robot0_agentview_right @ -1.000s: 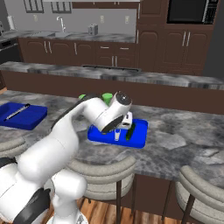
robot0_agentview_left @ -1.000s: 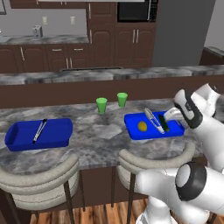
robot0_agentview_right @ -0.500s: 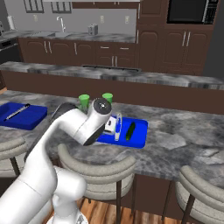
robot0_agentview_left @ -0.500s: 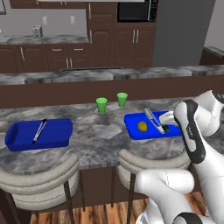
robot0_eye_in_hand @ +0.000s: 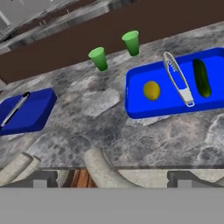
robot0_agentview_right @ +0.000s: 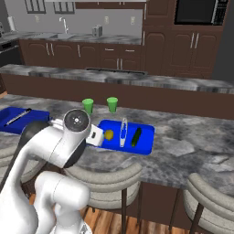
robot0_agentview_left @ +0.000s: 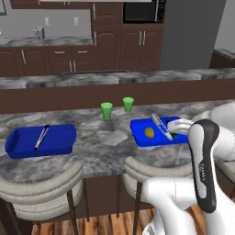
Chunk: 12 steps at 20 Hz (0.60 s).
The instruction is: Gather the lemon and cucumber from the fridge and place them on a tray on the dining counter. Then gather the fish and steak from the fridge and place them on the other tray.
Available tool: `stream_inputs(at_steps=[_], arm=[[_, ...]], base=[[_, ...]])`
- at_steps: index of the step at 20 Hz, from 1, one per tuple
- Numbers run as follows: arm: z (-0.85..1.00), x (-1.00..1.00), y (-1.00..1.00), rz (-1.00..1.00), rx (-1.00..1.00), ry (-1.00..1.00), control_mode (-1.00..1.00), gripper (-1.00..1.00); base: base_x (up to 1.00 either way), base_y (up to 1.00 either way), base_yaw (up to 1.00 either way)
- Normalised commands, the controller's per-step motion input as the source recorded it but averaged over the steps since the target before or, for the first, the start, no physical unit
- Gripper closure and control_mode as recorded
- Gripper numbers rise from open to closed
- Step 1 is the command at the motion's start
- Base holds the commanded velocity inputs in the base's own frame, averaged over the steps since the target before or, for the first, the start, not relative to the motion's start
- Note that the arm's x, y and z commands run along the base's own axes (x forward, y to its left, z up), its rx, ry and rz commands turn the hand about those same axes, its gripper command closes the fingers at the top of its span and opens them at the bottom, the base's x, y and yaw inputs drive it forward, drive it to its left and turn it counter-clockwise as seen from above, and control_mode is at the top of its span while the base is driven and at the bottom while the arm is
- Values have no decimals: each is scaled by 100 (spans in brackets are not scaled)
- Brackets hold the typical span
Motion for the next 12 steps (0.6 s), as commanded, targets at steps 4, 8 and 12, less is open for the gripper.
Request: stream_inputs(at_steps=[4,8,12], arm=[[58,-69,29,-5,-2,-10,-100,-100],[24,-25,35,-1,-4,1,-100,-100],[0,1,6,0,0,3,-100,-100]], base=[[0,0,0],[0,0,0],[0,0,0]])
